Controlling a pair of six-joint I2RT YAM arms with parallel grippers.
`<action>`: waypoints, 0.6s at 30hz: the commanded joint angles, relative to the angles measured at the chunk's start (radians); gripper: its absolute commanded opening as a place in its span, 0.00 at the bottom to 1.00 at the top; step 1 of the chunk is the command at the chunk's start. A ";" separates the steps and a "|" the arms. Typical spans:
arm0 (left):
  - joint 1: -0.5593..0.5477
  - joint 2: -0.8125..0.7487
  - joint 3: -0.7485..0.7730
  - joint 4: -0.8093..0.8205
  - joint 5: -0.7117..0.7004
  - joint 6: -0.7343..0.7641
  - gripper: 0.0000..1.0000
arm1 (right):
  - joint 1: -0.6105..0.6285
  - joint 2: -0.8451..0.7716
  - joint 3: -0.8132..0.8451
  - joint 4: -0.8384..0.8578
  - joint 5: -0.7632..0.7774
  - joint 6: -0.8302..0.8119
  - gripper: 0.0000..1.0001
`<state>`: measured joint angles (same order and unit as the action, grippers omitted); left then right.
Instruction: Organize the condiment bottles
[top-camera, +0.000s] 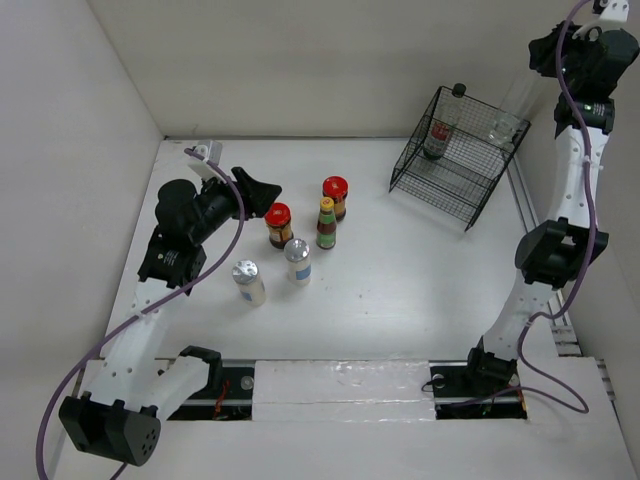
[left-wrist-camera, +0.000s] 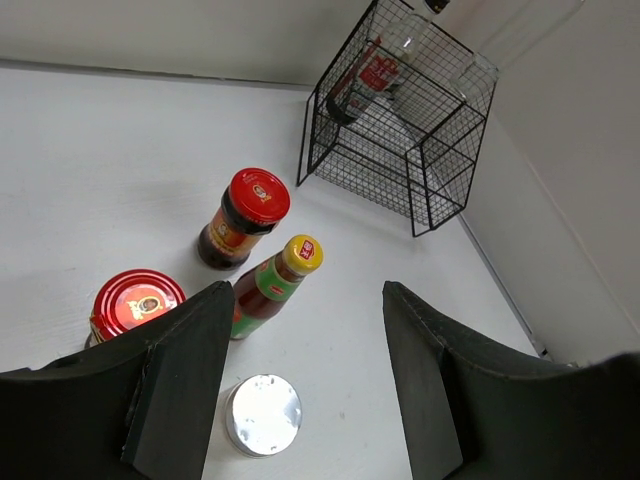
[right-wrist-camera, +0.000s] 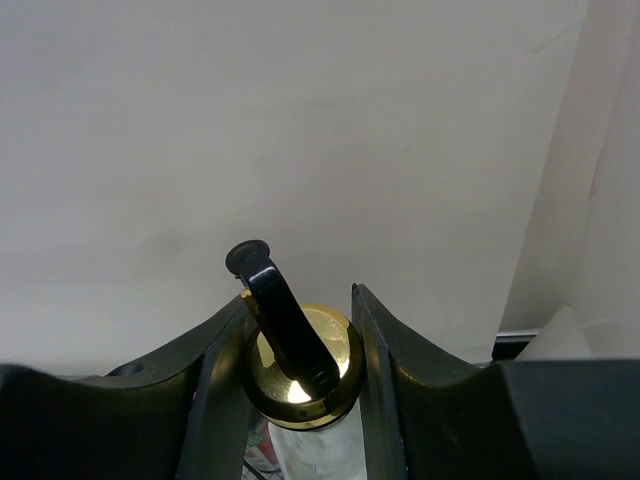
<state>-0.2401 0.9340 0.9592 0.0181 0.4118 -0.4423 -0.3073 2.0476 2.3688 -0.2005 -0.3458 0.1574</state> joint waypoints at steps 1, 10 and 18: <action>0.005 -0.006 0.006 0.040 0.018 0.014 0.57 | -0.006 -0.044 0.018 0.220 -0.056 -0.012 0.08; 0.005 -0.006 0.006 0.040 0.018 0.014 0.57 | -0.015 -0.044 -0.091 0.263 -0.136 -0.012 0.08; 0.005 -0.006 0.006 0.040 0.018 0.014 0.57 | -0.015 -0.044 -0.198 0.273 -0.188 -0.012 0.10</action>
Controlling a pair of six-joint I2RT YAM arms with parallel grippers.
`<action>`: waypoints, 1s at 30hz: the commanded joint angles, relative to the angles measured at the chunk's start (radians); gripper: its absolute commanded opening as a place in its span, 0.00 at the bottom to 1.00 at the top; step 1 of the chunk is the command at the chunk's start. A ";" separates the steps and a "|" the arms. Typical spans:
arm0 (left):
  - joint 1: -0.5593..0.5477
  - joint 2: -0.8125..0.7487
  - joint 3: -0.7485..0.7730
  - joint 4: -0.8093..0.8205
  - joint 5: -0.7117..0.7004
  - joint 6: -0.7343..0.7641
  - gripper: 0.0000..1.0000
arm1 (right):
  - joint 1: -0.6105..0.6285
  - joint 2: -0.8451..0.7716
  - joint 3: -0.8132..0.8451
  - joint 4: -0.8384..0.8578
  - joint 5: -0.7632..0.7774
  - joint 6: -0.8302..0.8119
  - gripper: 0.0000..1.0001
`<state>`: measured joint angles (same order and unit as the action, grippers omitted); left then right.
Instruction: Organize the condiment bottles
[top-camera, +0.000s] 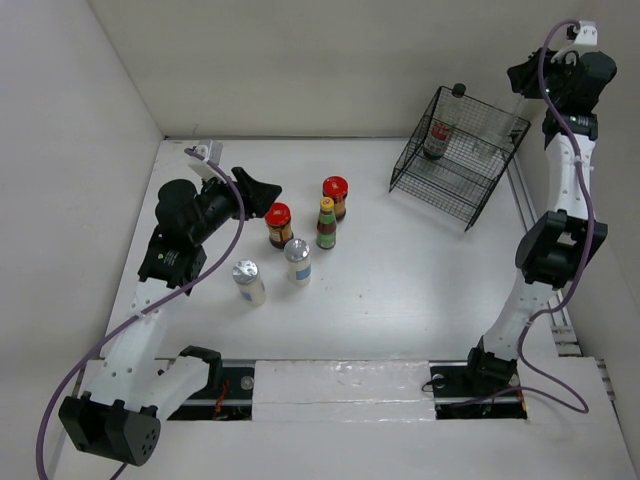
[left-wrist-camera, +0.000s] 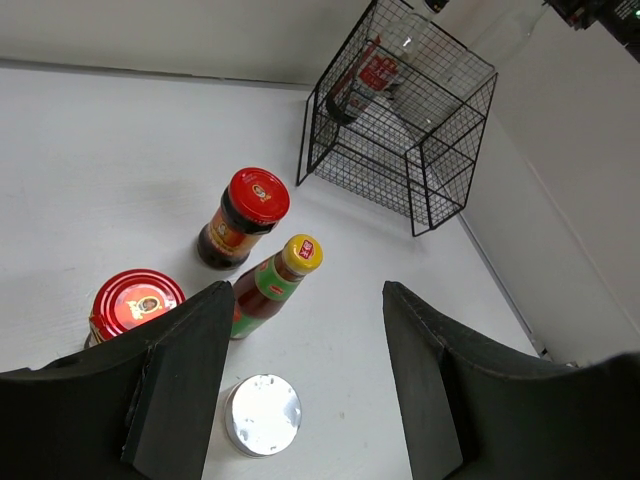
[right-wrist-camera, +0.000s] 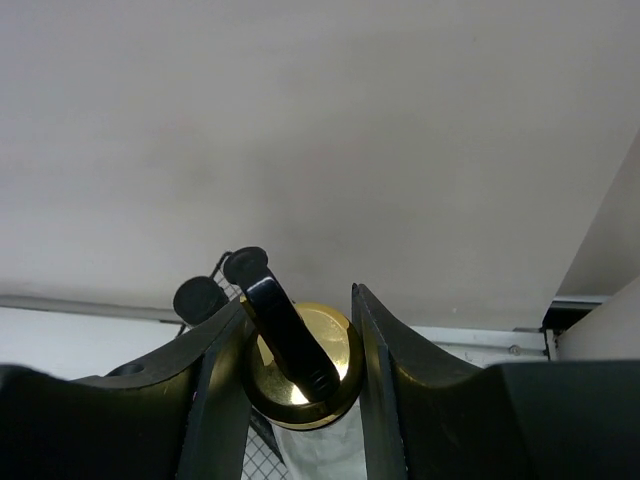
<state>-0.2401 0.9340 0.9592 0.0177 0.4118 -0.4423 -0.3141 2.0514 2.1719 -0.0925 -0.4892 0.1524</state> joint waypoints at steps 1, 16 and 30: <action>0.005 -0.006 0.006 0.041 0.018 0.014 0.57 | -0.008 -0.048 -0.015 0.175 -0.045 0.002 0.11; 0.005 -0.024 0.006 0.041 0.018 0.014 0.57 | 0.035 -0.088 -0.159 0.145 0.075 -0.025 0.16; 0.005 -0.034 -0.004 0.041 0.027 0.005 0.57 | 0.044 -0.060 -0.106 0.034 0.190 -0.108 0.52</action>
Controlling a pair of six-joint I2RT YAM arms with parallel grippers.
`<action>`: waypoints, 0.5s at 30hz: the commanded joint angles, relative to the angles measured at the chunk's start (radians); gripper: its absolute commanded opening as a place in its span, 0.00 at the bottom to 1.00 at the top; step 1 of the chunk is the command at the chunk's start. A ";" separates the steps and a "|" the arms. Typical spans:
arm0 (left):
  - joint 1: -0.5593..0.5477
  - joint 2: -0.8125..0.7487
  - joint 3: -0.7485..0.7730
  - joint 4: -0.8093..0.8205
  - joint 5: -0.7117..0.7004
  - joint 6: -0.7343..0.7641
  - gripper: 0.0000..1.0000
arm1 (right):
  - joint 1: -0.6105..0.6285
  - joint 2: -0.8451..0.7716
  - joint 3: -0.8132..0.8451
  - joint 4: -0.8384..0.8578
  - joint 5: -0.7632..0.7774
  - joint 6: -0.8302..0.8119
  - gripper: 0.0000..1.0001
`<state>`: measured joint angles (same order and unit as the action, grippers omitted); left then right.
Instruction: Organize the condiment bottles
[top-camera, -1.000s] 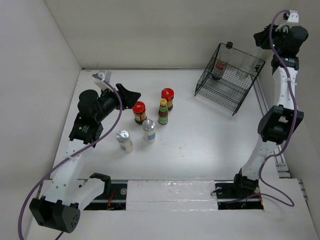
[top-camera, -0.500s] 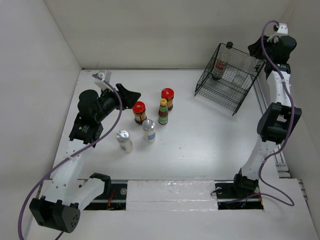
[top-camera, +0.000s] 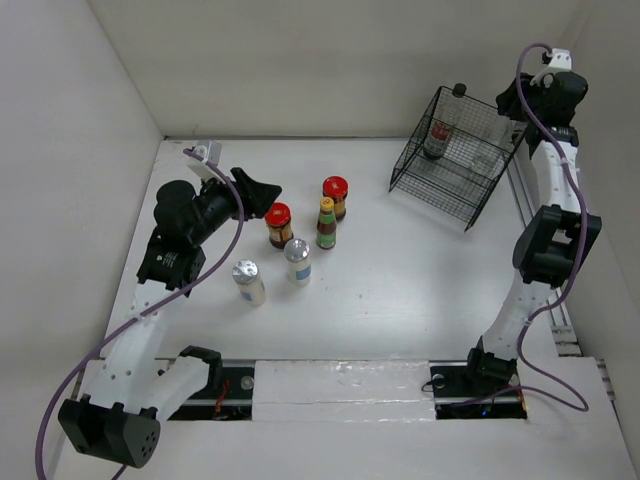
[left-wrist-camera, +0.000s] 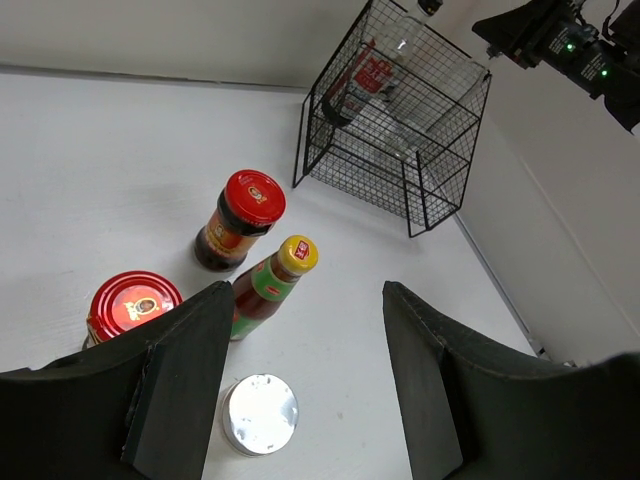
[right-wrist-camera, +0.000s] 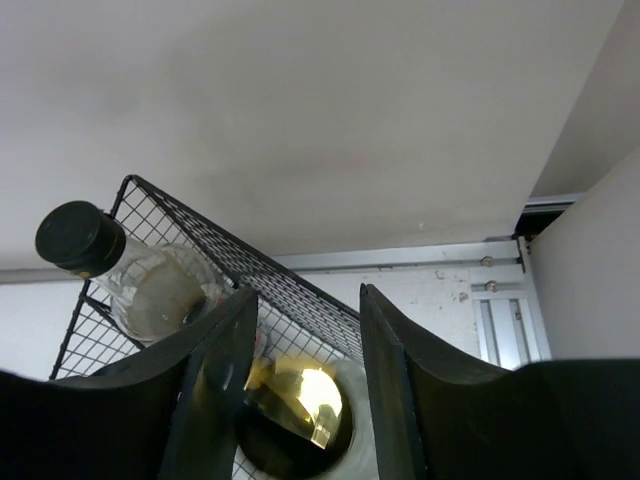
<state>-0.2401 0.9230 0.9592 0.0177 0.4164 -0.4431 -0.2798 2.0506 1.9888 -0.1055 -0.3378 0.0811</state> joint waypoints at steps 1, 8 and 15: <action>0.005 -0.023 -0.004 0.041 0.022 0.006 0.57 | 0.010 -0.060 0.088 0.034 0.052 -0.047 0.52; 0.005 -0.023 -0.004 0.041 0.022 0.006 0.57 | 0.010 -0.050 0.099 0.021 0.072 -0.066 0.69; 0.005 -0.023 -0.004 0.041 0.013 0.006 0.57 | 0.010 -0.085 0.131 0.053 0.101 -0.011 0.94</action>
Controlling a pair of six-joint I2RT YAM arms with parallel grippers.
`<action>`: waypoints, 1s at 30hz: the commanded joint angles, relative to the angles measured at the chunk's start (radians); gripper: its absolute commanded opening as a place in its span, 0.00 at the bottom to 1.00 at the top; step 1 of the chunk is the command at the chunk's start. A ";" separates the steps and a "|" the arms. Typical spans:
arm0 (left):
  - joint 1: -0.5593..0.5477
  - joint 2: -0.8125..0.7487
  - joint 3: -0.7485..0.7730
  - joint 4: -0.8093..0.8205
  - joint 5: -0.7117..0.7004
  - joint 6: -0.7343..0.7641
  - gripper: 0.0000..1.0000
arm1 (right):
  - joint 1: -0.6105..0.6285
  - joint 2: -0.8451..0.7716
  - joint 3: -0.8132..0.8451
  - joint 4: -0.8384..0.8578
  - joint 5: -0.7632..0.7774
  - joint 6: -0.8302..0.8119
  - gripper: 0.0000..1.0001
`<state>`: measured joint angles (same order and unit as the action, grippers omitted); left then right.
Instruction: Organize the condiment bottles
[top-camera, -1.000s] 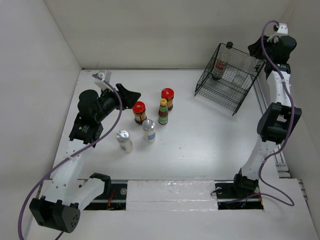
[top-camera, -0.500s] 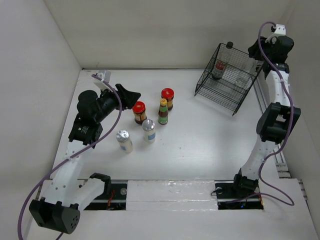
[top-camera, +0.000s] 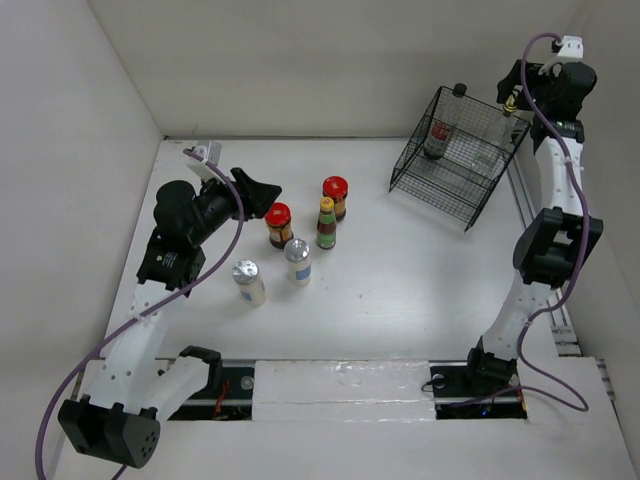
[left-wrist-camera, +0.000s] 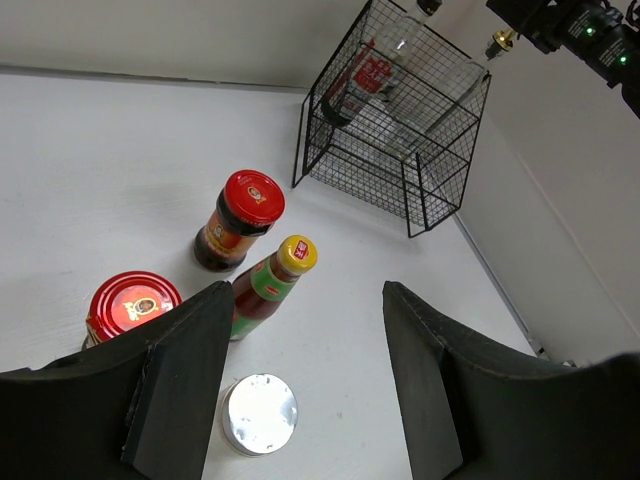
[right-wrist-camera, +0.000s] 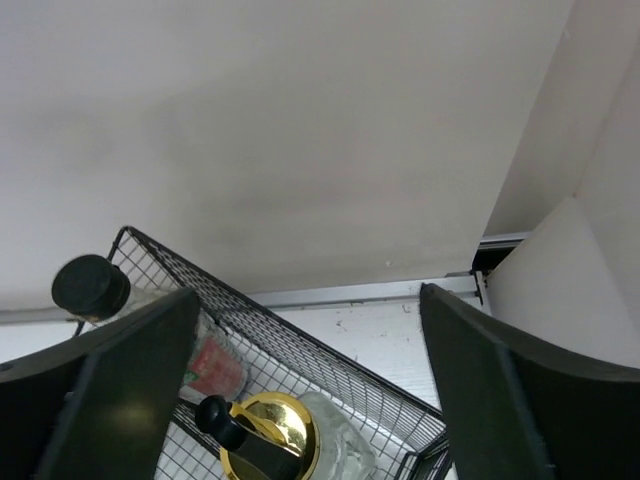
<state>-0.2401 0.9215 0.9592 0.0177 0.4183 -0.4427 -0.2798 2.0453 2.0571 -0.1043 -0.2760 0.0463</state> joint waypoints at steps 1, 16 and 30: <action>0.005 -0.021 -0.004 0.041 0.011 0.006 0.57 | 0.010 -0.089 0.077 0.067 0.055 0.024 1.00; 0.005 -0.012 0.006 0.022 -0.045 0.006 0.57 | 0.272 -0.359 -0.007 0.062 0.017 -0.003 0.86; 0.005 -0.021 0.015 -0.019 -0.107 0.006 0.61 | 0.823 -0.580 -0.727 0.209 -0.049 0.034 0.67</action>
<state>-0.2401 0.9215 0.9592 -0.0216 0.3202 -0.4427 0.4923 1.5356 1.3540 0.0162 -0.2798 0.0818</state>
